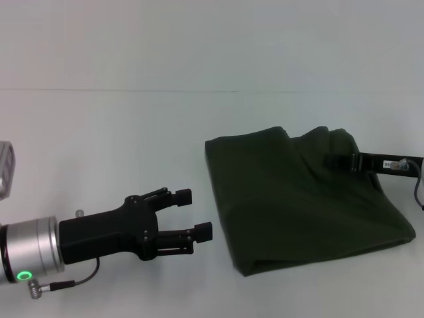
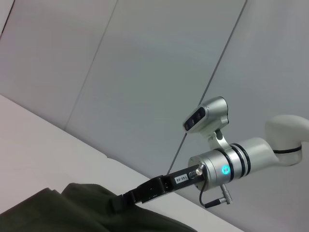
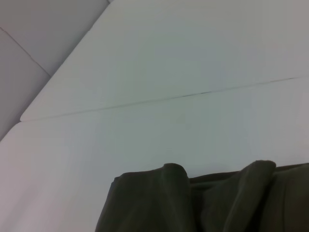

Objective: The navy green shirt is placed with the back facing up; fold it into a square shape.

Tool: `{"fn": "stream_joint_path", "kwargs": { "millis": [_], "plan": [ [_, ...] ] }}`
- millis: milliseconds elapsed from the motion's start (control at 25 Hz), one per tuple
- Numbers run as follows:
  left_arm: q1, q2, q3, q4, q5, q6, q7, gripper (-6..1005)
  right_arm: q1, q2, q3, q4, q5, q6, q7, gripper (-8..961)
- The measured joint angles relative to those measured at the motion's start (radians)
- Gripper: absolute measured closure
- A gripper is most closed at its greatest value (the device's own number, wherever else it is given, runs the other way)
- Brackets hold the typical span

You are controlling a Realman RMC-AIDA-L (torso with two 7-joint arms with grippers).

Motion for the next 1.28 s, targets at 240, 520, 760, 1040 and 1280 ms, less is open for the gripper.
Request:
{"fn": "stream_joint_path", "kwargs": {
  "millis": [240, 520, 760, 1040, 1280],
  "plan": [
    [0.001, 0.000, 0.000, 0.000, 0.000, 0.002, 0.000, 50, 0.000, 0.001, -0.007, -0.005, -0.002, 0.003, 0.012, 913],
    [0.002, 0.000, 0.000, 0.002, 0.000, 0.002, 0.000, 49, -0.016, -0.002, 0.007, -0.021, 0.019, -0.005, 0.014, 931],
    [0.002, 0.000, 0.000, 0.001, 0.000, 0.003, 0.000, 49, -0.067, 0.002, 0.038, -0.064, 0.084, -0.025, 0.015, 930],
    [-0.001, 0.002, 0.000, 0.001, 0.000, 0.005, 0.000, 49, -0.104, -0.002, 0.090, -0.063, 0.105, -0.021, 0.011, 930],
    [-0.004, 0.003, 0.000, 0.000, 0.001, 0.005, 0.000, 50, -0.103, 0.004, 0.093, -0.057, 0.100, 0.006, 0.007, 931]
  ]
}}
